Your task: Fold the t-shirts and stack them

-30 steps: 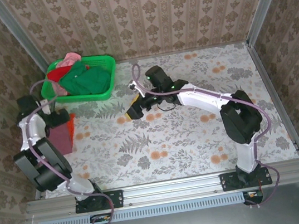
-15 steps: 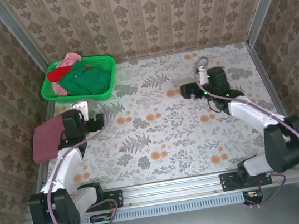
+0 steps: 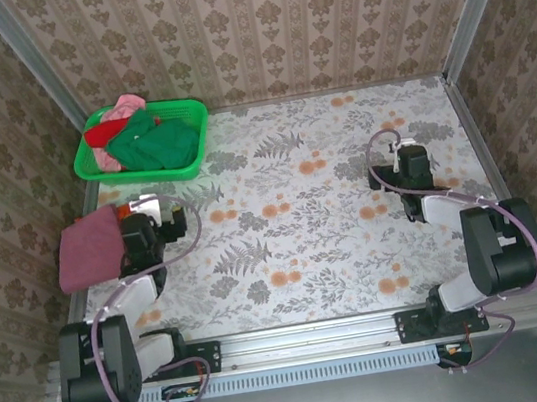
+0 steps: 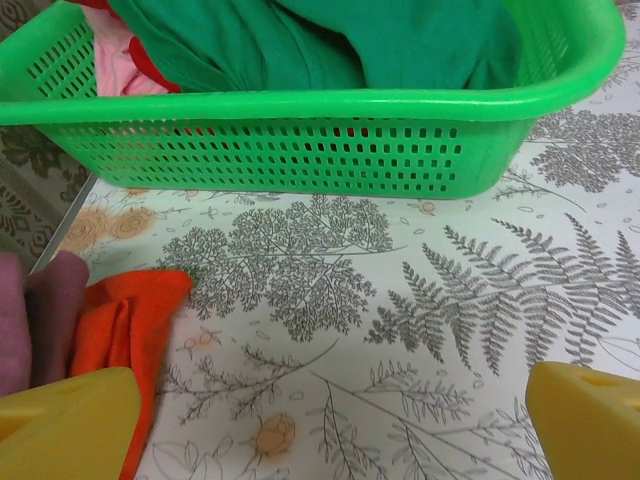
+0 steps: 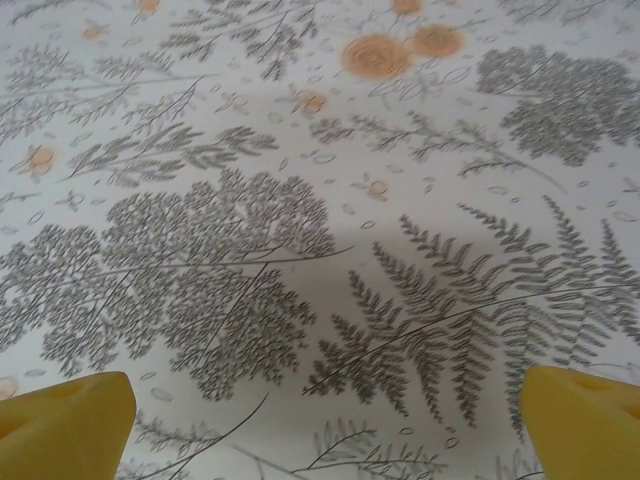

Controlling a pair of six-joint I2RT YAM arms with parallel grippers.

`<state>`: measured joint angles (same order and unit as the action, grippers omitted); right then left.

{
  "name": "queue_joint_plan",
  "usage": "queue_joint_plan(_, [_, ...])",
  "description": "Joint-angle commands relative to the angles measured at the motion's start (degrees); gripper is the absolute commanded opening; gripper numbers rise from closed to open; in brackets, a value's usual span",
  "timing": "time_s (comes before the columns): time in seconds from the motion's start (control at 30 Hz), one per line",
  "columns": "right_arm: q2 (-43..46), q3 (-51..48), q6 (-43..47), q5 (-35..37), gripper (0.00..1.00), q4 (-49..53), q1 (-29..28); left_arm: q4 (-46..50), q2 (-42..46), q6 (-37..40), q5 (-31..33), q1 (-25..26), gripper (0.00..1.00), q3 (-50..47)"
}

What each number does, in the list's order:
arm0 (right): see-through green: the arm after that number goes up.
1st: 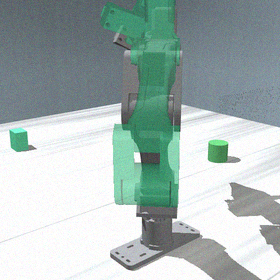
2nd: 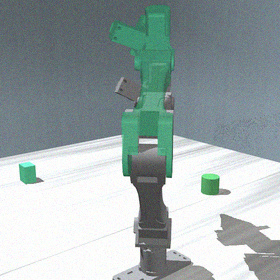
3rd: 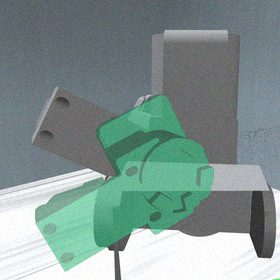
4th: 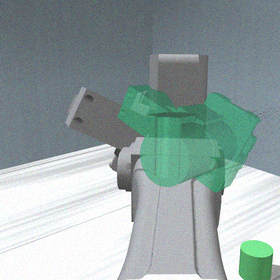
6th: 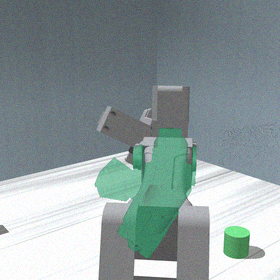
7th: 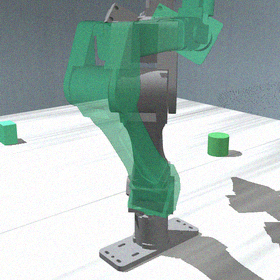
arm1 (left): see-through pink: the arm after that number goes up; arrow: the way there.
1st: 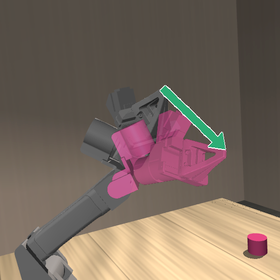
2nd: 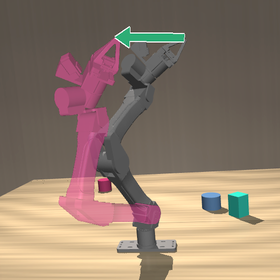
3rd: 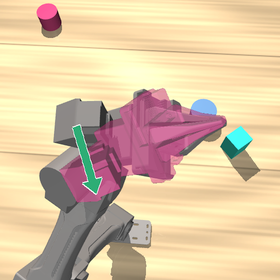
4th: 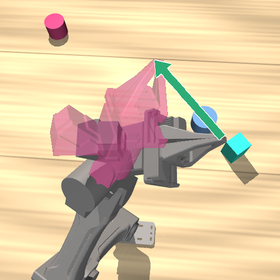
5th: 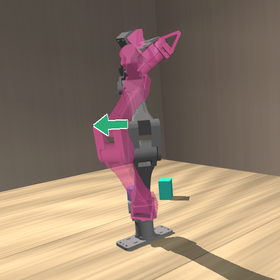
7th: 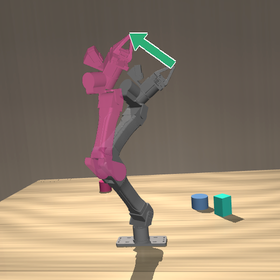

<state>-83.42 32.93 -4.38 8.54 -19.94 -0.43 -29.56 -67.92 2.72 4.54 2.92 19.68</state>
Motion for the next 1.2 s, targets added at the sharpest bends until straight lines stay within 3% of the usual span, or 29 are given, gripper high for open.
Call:
queue_joint_plan(0.0, [0.0, -0.8, -0.9, 1.0, 1.0, -8.1, 1.2, -7.8, -4.6, 0.9, -1.5, -0.1, 1.0, 3.1])
queue_joint_plan(0.1, [-0.7, -3.7, -1.4, -1.6, 1.0, -15.1, 1.3, -8.0, -9.6, 0.1, -1.6, -1.4, 1.0, 5.2])
queue_joint_plan(0.3, [-2.8, -6.3, 1.3, -7.4, 1.0, -22.5, 1.0, -22.4, -21.1, 1.5, 0.3, -0.4, 1.0, 2.9])
queue_joint_plan(0.33, [-2.7, -6.6, 1.6, -7.6, 1.0, -22.6, 1.0, -17.0, -19.5, -0.8, -0.6, -1.6, 1.0, 3.9])
queue_joint_plan(0.5, [-4.8, -9.7, 2.3, -8.4, 1.0, -30.3, 0.5, -19.6, -20.1, -0.3, -0.1, -1.4, 1.0, 3.3])
queue_joint_plan(1.17, [-4.4, -9.6, 2.4, -8.3, 1.0, -29.4, 0.5, -19.0, -20.0, -0.2, -1.3, -1.5, 1.0, 3.5])
